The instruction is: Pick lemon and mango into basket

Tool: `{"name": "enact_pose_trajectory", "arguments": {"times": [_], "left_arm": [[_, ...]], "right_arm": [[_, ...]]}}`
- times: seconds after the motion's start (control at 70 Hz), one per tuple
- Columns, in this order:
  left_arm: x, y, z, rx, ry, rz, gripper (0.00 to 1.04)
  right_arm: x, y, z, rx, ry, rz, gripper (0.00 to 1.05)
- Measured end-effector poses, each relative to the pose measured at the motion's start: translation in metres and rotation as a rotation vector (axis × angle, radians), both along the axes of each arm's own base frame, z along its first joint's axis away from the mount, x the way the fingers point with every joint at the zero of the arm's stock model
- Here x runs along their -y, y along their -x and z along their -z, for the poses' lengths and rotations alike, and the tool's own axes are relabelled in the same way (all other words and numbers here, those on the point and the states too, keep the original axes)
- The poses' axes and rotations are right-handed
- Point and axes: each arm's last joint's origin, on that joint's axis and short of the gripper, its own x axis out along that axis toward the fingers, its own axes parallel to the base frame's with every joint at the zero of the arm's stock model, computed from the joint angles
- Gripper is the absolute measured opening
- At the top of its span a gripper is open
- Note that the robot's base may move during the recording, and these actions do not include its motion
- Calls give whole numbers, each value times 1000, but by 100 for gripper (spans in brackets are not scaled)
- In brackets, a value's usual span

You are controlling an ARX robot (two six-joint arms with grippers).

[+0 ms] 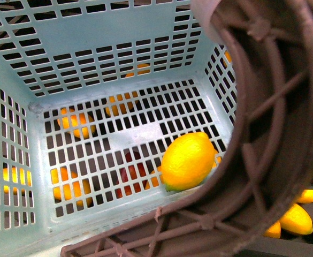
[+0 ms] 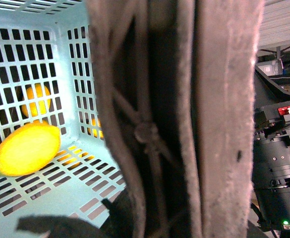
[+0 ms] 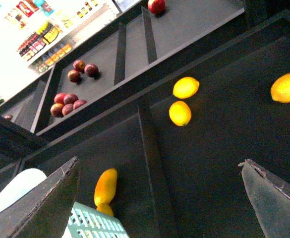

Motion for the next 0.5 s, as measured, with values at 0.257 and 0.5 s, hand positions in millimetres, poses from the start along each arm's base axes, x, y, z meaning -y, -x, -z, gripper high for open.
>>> {"name": "enact_pose_trajectory", "arguments": {"times": [0.257,0.5], "left_arm": [[0,0,0,-1,1,1,14],[0,0,0,0,1,0,14]], "right_arm": [[0,0,0,0,0,0,96],[0,0,0,0,0,0,96]]}}
